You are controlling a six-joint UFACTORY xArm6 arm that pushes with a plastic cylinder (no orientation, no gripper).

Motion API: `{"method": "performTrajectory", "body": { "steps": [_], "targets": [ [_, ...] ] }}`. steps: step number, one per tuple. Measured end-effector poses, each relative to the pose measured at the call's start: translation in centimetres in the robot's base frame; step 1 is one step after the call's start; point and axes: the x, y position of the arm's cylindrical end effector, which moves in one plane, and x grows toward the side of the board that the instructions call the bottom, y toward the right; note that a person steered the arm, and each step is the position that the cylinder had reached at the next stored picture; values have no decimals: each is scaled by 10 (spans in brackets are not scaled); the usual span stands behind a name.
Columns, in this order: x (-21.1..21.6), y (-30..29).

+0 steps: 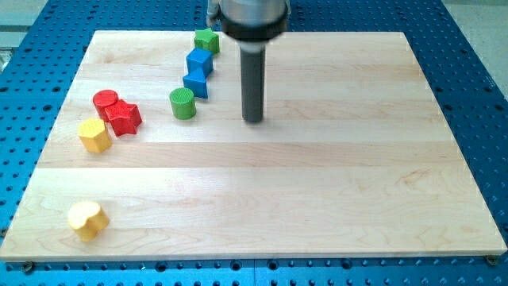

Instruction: Move the green circle to the right

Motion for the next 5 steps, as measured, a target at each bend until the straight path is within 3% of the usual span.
{"method": "performTrajectory", "body": {
  "steps": [1, 3, 5],
  "targets": [
    [39, -49],
    [5, -163],
    [-46, -167]
  ]
}}
